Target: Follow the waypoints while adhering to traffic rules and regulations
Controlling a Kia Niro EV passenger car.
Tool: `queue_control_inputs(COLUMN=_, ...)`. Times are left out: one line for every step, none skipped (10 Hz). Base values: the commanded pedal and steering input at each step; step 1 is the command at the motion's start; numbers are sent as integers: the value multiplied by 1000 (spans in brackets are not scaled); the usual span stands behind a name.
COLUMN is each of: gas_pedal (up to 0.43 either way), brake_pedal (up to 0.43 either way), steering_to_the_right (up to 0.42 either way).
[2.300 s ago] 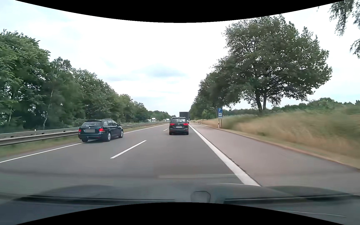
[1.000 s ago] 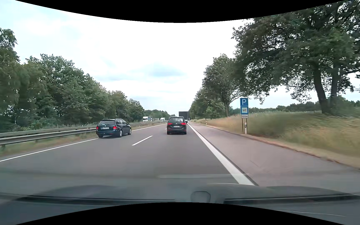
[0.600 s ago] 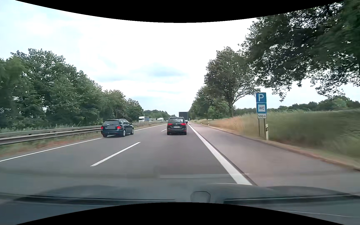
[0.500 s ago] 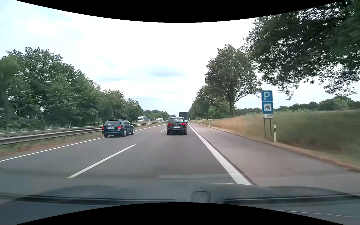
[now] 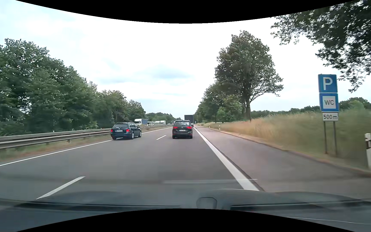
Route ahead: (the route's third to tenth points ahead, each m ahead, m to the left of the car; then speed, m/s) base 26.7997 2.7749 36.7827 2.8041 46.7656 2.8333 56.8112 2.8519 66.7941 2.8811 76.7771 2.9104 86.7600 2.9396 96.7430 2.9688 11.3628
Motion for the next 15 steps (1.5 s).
queue_control_inputs(gas_pedal=130, brake_pedal=0, steering_to_the_right=-3)
queue_control_inputs(gas_pedal=130, brake_pedal=0, steering_to_the_right=-3)
queue_control_inputs(gas_pedal=130, brake_pedal=0, steering_to_the_right=-3)
queue_control_inputs(gas_pedal=130, brake_pedal=0, steering_to_the_right=-3)
queue_control_inputs(gas_pedal=130, brake_pedal=0, steering_to_the_right=-3)
queue_control_inputs(gas_pedal=130, brake_pedal=0, steering_to_the_right=-3)
queue_control_inputs(gas_pedal=130, brake_pedal=0, steering_to_the_right=-3)
queue_control_inputs(gas_pedal=130, brake_pedal=0, steering_to_the_right=-3)
queue_control_inputs(gas_pedal=130, brake_pedal=0, steering_to_the_right=-3)
queue_control_inputs(gas_pedal=130, brake_pedal=0, steering_to_the_right=-3)
queue_control_inputs(gas_pedal=130, brake_pedal=0, steering_to_the_right=-3)
queue_control_inputs(gas_pedal=130, brake_pedal=0, steering_to_the_right=-3)
queue_control_inputs(gas_pedal=130, brake_pedal=0, steering_to_the_right=-3)
queue_control_inputs(gas_pedal=130, brake_pedal=0, steering_to_the_right=-3)
queue_control_inputs(gas_pedal=130, brake_pedal=0, steering_to_the_right=-3)
